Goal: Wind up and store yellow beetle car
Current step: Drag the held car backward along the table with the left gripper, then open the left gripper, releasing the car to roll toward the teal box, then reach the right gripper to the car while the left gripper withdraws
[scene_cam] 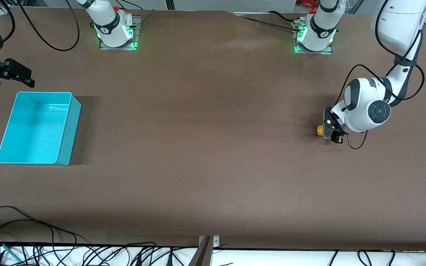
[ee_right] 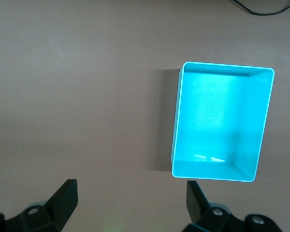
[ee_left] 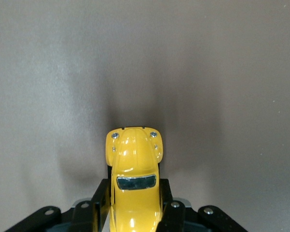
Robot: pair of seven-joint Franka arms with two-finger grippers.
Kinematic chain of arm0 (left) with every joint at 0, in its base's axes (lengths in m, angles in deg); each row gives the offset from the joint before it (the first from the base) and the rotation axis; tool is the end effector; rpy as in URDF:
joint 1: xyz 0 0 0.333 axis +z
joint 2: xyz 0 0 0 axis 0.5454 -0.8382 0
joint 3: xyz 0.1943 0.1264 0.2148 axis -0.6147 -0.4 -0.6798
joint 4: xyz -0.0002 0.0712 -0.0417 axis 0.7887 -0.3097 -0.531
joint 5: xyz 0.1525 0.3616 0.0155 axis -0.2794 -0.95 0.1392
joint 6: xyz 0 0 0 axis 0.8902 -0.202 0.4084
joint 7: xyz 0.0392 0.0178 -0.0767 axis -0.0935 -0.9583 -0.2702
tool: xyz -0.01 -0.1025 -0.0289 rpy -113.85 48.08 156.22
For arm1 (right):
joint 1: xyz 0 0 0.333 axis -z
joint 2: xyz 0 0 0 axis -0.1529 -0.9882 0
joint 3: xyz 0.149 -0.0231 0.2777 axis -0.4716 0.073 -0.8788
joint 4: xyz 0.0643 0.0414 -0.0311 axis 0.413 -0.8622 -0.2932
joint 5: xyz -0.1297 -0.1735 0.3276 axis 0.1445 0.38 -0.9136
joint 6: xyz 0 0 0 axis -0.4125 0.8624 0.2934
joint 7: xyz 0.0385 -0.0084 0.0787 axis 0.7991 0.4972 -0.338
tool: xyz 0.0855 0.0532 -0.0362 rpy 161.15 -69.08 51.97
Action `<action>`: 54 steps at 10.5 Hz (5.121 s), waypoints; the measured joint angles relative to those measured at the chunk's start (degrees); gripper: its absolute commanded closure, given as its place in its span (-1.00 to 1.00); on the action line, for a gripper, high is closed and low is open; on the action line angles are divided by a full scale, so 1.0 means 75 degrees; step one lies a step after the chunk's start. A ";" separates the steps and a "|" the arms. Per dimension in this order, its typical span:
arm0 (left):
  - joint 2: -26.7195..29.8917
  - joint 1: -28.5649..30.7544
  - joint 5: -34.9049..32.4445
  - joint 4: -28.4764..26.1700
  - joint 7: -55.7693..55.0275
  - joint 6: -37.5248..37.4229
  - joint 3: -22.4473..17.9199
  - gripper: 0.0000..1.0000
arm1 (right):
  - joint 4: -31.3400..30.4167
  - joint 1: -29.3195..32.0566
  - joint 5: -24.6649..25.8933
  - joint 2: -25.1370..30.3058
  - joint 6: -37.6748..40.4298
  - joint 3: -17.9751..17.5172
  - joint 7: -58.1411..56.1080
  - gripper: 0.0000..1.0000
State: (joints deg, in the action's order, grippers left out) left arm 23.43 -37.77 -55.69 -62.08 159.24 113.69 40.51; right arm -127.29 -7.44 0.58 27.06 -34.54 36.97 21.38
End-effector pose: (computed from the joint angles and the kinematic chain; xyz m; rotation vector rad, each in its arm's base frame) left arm 0.5436 0.0123 0.1860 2.0937 -2.2069 -0.1915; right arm 0.5568 -0.0054 0.6303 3.1307 0.0925 -0.0468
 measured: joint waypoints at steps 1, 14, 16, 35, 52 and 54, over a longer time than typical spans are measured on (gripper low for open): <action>-0.0005 0.0065 0.0000 -0.0001 0.0000 0.0032 -0.0009 1.00 | 0.0000 0.0000 0.0000 0.0000 0.0000 -0.0001 0.0000 -1.00; -0.0157 0.1083 0.0000 0.0108 0.1368 0.0401 -0.0621 1.00 | 0.0000 0.0001 -0.0001 0.0000 0.0000 -0.0001 0.0000 -1.00; -0.0175 0.1110 0.0000 0.0133 0.1399 0.0400 -0.0649 1.00 | 0.0000 0.0001 -0.0001 0.0000 0.0000 -0.0001 0.0000 -1.00; 0.0089 0.1109 0.0294 0.0462 0.1399 0.0533 -0.0615 -1.00 | 0.0000 0.0001 -0.0003 0.0000 0.0000 -0.0001 0.0001 -1.00; 0.3377 0.0724 0.0442 0.1256 -0.1371 -0.2332 -0.0523 -1.00 | -0.0157 -0.0009 -0.0004 -0.0512 0.0008 -0.0048 0.2667 -1.00; 0.3621 0.0659 0.0442 0.1702 -0.3216 -0.3463 -0.0518 -1.00 | -0.0475 -0.0020 -0.0005 -0.0949 -0.0250 -0.0061 0.3502 -1.00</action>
State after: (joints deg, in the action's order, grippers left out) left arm 50.59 -32.83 -52.37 -49.32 135.12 87.72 36.63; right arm -130.85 -7.59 0.55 19.94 -36.42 36.51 47.64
